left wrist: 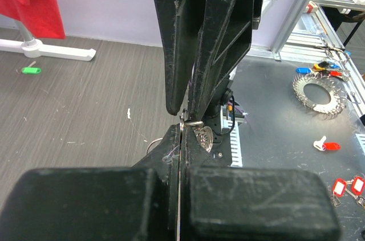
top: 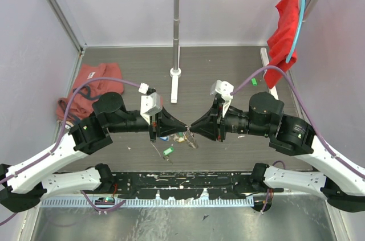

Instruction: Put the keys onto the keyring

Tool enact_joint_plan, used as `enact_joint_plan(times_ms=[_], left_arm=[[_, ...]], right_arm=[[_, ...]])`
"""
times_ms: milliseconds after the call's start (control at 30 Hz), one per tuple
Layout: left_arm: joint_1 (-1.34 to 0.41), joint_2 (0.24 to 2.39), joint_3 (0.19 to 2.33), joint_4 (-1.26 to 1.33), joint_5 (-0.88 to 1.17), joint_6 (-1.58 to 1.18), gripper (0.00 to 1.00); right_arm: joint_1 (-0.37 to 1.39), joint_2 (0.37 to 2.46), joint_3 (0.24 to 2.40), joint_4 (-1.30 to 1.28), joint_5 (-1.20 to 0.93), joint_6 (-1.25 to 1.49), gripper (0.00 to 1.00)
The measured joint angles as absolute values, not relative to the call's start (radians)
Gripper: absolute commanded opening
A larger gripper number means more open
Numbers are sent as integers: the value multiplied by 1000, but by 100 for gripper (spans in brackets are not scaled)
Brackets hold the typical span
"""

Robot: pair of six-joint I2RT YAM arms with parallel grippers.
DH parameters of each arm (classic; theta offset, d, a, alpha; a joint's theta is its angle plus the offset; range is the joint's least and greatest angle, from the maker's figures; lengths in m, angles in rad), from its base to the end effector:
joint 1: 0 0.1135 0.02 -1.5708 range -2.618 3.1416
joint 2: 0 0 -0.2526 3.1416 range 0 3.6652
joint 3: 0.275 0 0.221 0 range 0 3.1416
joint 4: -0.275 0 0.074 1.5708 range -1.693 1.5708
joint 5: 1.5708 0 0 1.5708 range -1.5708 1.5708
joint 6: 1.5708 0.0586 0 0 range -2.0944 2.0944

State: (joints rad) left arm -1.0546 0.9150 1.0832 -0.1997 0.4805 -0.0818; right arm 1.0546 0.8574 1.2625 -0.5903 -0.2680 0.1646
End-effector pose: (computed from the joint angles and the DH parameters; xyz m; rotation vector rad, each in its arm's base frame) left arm 0.0710 -0.1799 0.4045 1.1538 1.3169 -1.2400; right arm 0.0629 0.1423 0.4195 -0.9975 1.6038 1.0995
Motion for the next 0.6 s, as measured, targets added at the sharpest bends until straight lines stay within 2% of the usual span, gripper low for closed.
enact_joint_plan(times_ms=[200, 600], left_arm=[[-1055, 915, 1083, -200, 480, -81, 0], [-1055, 915, 1083, -200, 477, -79, 0]], right_arm=[[1055, 857, 1262, -596, -276, 164, 1], [1055, 858, 1284, -637, -253, 159, 1]])
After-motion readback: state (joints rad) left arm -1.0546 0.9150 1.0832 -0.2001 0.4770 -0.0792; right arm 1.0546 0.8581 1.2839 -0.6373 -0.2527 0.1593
